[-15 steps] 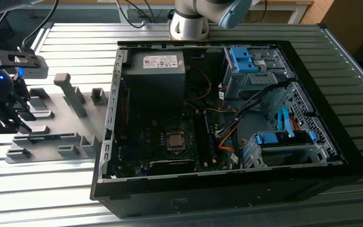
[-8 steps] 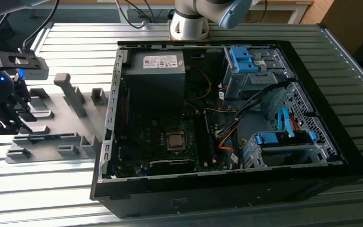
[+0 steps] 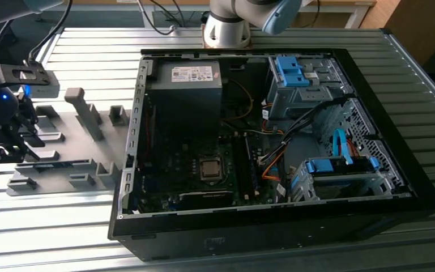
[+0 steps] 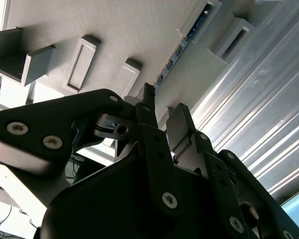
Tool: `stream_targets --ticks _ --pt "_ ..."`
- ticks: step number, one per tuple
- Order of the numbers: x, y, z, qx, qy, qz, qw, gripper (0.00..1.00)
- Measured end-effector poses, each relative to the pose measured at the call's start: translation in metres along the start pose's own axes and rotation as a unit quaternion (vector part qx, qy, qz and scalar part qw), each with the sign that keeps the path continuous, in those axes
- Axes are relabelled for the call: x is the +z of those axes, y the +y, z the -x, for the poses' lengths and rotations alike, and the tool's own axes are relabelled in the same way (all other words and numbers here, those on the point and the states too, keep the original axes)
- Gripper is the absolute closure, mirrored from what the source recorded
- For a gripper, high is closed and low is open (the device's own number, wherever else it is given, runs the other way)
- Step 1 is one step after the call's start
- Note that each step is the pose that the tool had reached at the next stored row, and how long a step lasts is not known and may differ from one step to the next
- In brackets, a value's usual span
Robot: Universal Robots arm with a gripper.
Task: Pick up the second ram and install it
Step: 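Pick up the second ram and move it above second insertion slot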
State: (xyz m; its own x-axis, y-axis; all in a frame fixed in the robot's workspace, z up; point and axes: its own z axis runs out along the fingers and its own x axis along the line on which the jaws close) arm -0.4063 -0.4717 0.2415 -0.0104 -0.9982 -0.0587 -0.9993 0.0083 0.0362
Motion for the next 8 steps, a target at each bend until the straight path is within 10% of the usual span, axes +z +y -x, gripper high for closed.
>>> stream_targets --ticks 8 --pt "0.0001 0.0000 0.0000 0.000 0.0000 0.0000 1.0000 0.63"
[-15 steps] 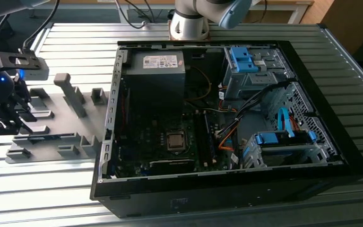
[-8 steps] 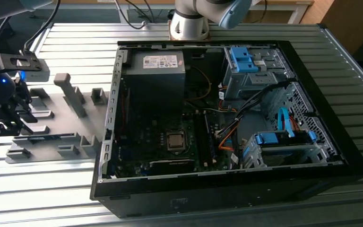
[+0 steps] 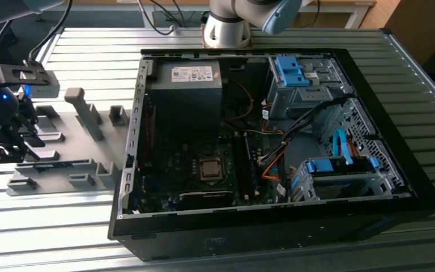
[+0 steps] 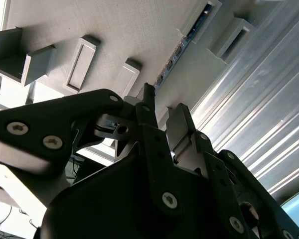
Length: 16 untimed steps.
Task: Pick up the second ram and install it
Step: 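Pick up the second ram and move it above second insertion slot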
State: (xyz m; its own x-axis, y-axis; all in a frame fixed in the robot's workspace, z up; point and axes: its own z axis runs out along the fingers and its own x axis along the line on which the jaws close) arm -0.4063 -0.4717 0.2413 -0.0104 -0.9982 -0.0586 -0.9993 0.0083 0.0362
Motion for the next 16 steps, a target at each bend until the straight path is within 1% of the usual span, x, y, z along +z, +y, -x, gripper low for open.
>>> stream_targets --ticks 4,13,16 --pt "0.0014 -0.0001 -0.0001 0.000 -0.0001 -0.0002 1.0000 0.63" --pt "0.0164 -0.0010 -0.0012 0.000 0.0000 -0.0007 1.0000 0.63" --pt "0.0165 -0.0009 -0.0011 0.000 0.0001 -0.0006 1.0000 0.63"
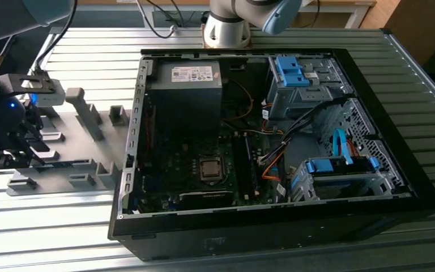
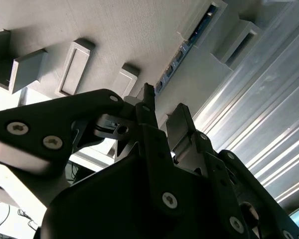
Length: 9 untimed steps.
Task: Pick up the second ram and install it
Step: 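Pick up the second ram and move it above second insertion slot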
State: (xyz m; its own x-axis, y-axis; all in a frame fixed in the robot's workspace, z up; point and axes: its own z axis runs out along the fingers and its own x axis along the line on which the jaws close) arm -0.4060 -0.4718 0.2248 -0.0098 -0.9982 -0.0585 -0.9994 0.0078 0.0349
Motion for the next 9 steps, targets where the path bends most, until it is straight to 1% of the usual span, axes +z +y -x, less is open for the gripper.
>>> stream_targets --ticks 2,4,9 --pt "0.0008 -0.0001 0.0000 0.000 -0.0002 -0.0002 1.0000 0.63" --pt "0.0032 -0.0002 -0.0002 0.000 -0.0001 -0.0003 1.0000 0.63" --pt "0.0119 -0.0005 -0.0007 -0.005 0.0001 -0.0002 1.0000 0.63"
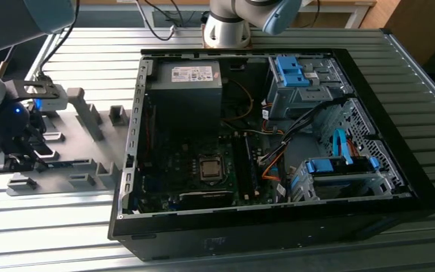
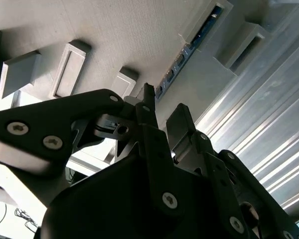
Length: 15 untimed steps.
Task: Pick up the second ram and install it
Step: 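Pick up the second ram and move it above second insertion slot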
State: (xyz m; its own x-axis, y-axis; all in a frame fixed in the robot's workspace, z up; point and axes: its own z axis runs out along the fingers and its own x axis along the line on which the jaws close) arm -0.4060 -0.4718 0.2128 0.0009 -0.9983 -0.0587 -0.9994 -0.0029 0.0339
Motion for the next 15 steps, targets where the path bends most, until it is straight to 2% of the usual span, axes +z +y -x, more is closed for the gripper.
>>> stream_targets --ticks 8,15 --pt "0.0034 -0.0002 0.0002 -0.001 0.0001 -0.0001 1.0000 0.63" --pt "0.0135 -0.0006 -0.0001 -0.001 0.0002 0.0000 1.0000 0.63"
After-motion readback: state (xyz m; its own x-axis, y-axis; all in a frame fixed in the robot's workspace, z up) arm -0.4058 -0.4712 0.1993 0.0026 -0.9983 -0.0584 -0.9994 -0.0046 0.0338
